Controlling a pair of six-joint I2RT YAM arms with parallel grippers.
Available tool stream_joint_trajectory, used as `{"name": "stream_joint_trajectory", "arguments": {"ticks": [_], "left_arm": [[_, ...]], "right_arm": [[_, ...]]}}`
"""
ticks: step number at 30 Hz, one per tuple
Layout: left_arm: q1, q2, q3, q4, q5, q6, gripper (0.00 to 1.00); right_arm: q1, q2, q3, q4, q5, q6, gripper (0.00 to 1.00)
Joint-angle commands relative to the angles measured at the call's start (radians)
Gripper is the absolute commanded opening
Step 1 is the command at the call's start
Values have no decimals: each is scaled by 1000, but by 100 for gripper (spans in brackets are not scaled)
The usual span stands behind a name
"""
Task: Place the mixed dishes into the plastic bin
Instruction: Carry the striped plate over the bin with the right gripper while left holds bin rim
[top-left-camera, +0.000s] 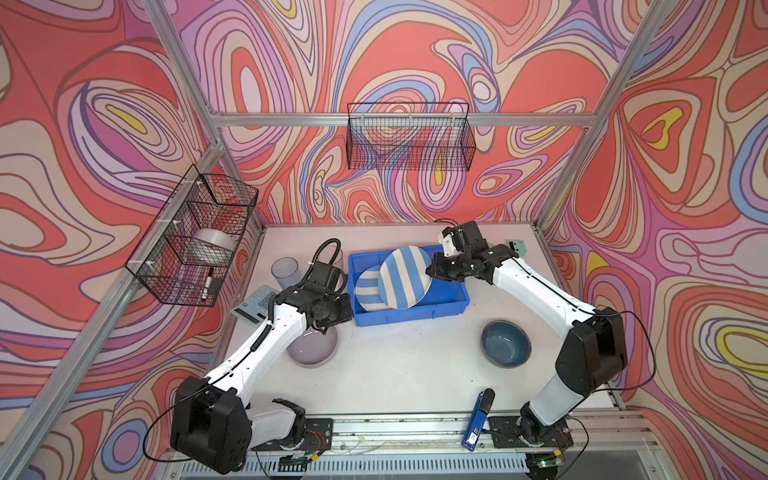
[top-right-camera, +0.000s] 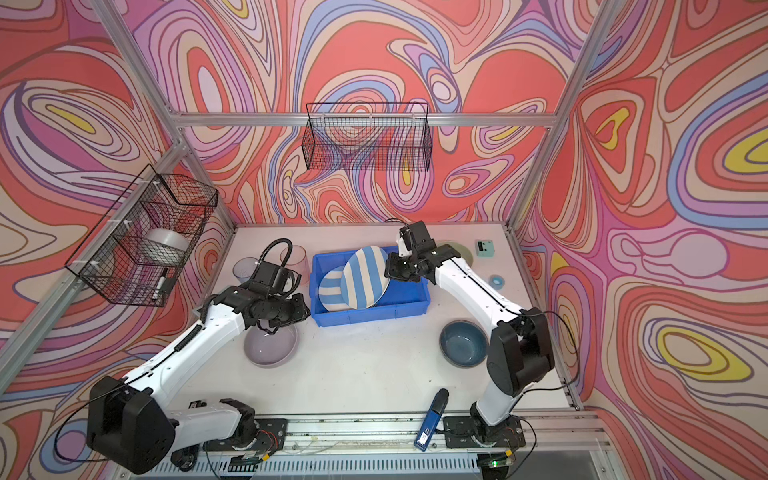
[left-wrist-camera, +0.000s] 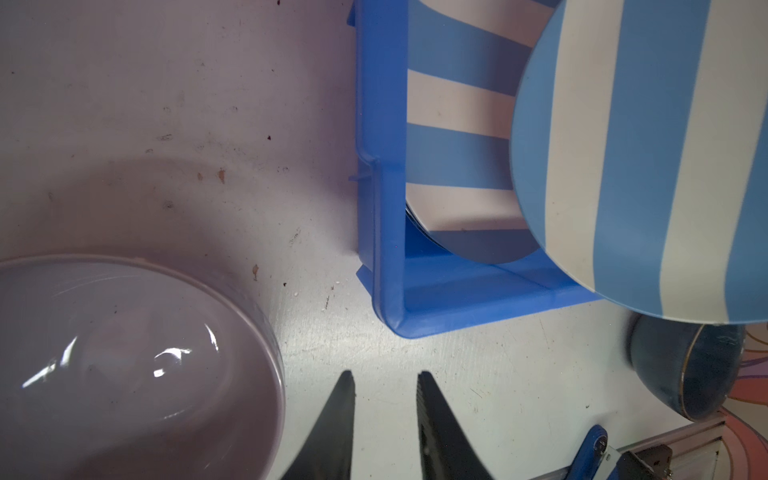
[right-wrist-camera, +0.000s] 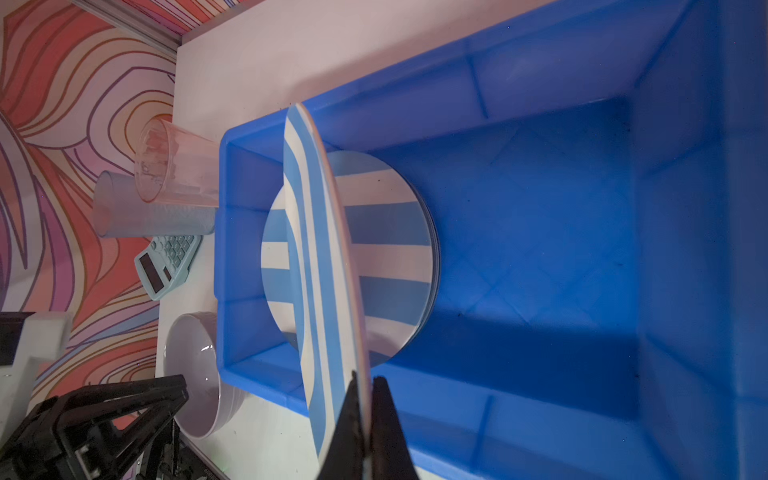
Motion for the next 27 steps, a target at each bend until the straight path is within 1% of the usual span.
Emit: {"name": "stream_joint_trajectory", "arguments": {"ticks": [1,7,14,19,21,24,27], "left_arm": [[12,49,50,38,20,55,30],[19,128,66,69,42,68,27],[21,167,62,84,51,66,26],[25,188,63,90,49,68,23],[27,191,65,88,48,70,22],[28,193,66,85,45,74,21],[30,192,67,82,43,77,21]], "right_arm": [[-5,35,33,75,-45,-13,0],[-6,105,16,130,-94,0,0],[-6,154,1,143,-137,6,0],[-7,177,-24,146,-159,-1,0],[-7,187,-34,143,-151,-4,1],[-7,209,-32,102,-107,-20,3],[-6,232,-31,84,-86,-33,9]]}}
